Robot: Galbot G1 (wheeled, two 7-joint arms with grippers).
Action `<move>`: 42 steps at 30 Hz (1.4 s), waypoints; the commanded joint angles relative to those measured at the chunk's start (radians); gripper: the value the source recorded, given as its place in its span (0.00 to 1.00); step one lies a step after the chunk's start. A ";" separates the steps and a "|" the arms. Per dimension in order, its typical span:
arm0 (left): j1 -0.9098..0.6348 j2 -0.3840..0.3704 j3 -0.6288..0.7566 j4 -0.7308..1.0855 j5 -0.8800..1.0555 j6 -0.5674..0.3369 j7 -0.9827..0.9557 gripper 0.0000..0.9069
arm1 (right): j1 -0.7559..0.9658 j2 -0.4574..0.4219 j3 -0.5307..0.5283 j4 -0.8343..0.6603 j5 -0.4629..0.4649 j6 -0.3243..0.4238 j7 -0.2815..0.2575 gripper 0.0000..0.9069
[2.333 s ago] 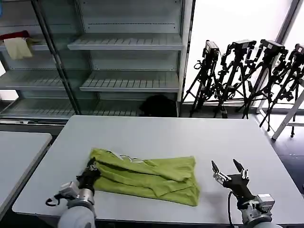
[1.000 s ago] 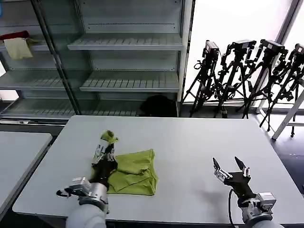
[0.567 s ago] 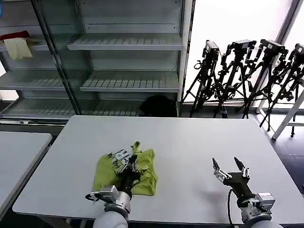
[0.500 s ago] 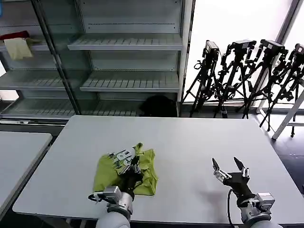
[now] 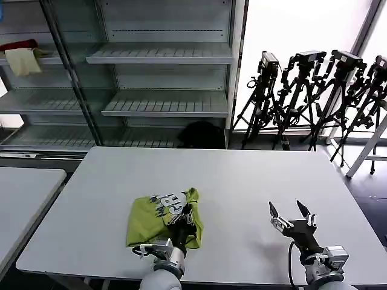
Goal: Fold and organize the clothes.
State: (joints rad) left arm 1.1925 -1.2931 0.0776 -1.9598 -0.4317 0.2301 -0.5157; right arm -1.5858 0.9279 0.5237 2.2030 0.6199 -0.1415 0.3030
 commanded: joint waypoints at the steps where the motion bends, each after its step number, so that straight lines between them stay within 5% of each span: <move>1: -0.034 -0.017 0.039 0.037 0.028 0.013 -0.018 1.00 | 0.003 0.001 -0.008 -0.002 -0.002 0.000 -0.001 1.00; 21: -0.002 0.018 0.126 -0.165 0.101 -0.006 -0.001 1.00 | 0.019 0.005 -0.027 -0.006 -0.017 -0.004 0.001 1.00; 34: 0.240 0.219 -0.451 -0.131 -0.081 0.064 0.074 1.00 | 0.012 -0.013 -0.016 -0.013 -0.009 0.007 -0.003 1.00; 42: 0.233 0.195 -0.511 -0.102 -0.235 0.152 0.088 1.00 | 0.007 -0.013 -0.007 -0.001 -0.013 0.002 -0.003 1.00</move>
State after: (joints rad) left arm 1.3628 -1.1368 -0.2195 -2.0845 -0.5012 0.2994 -0.4562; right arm -1.5774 0.9164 0.5128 2.1978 0.6086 -0.1393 0.2994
